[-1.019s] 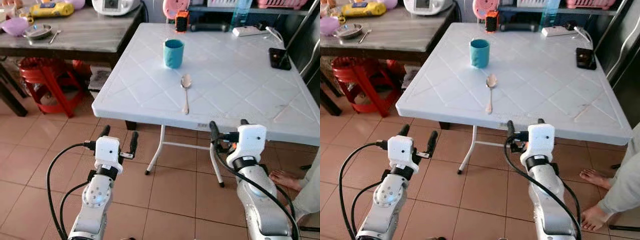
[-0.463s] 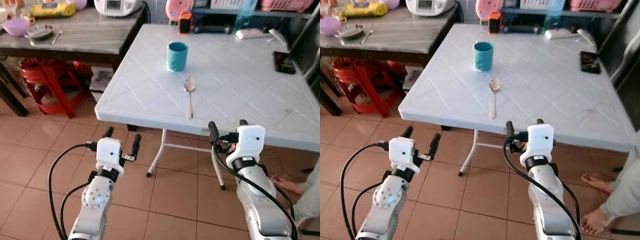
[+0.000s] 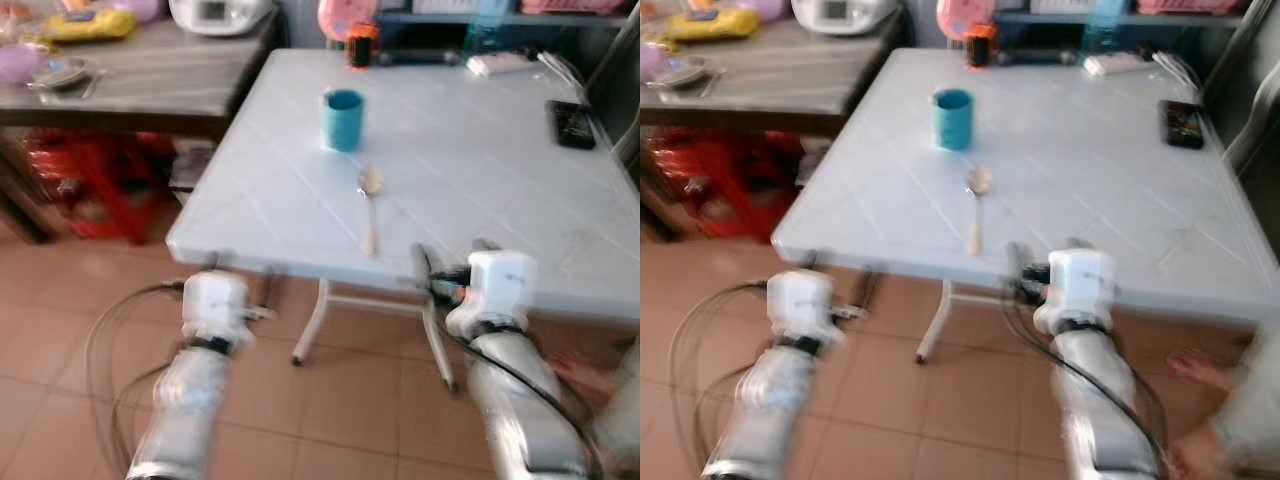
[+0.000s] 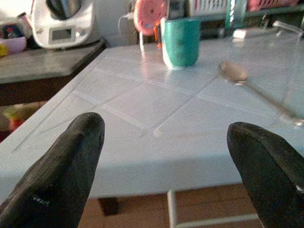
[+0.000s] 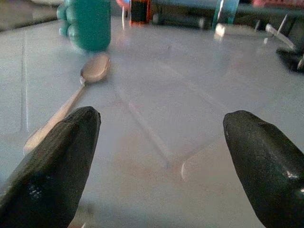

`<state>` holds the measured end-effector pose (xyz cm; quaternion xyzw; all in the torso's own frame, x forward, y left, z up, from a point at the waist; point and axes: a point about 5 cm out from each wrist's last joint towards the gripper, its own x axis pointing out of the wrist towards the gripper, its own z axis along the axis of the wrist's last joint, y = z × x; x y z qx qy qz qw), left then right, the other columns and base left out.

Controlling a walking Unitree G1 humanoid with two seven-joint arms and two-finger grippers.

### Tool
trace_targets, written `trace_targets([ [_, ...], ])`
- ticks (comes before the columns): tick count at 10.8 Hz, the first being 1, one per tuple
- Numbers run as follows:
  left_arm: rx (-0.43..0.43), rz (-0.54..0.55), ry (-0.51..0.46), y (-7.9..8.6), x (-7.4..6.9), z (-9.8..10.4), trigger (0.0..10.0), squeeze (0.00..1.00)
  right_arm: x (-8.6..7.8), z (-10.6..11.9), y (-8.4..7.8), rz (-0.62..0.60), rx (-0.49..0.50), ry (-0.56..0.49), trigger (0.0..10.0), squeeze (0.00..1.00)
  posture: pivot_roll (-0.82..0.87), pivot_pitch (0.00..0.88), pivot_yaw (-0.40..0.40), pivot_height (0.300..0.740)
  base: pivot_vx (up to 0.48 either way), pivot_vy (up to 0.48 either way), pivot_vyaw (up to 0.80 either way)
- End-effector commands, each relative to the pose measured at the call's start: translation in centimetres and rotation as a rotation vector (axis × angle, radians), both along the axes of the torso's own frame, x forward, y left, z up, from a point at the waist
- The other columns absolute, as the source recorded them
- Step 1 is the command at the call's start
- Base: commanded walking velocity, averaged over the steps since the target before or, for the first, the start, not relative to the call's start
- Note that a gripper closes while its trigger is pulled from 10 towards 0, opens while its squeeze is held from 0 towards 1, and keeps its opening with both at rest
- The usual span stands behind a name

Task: Setting the table

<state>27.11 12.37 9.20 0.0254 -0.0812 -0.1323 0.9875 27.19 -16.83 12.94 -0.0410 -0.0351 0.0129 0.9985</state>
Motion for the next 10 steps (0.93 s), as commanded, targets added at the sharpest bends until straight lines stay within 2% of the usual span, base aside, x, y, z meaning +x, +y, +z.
trace_targets([
  [1, 0.027, 0.034, 0.001, 1.44, -0.01, 0.00, 10.0, 0.00, 0.12, 0.66, 1.07, 0.031, 0.015, -0.034, 10.0, 0.00, -0.03, 0.108, 0.051, 0.740, 0.337, 0.000, 0.00],
  [9, 0.030, 0.012, 0.007, 1.30, -0.14, 0.03, 10.0, 0.00, -0.02, 0.34, 1.48, 0.034, 0.031, -0.028, 10.0, 0.00, -0.02, 0.111, 0.061, 0.740, 0.336, 0.000, 0.00],
  [10, 0.017, 0.012, 0.003, 1.24, -0.20, 0.04, 10.0, 0.00, 0.01, 0.26, 1.69, 0.041, 0.038, -0.023, 10.0, 0.00, -0.02, 0.111, 0.062, 0.740, 0.000, 0.000, 0.00],
])
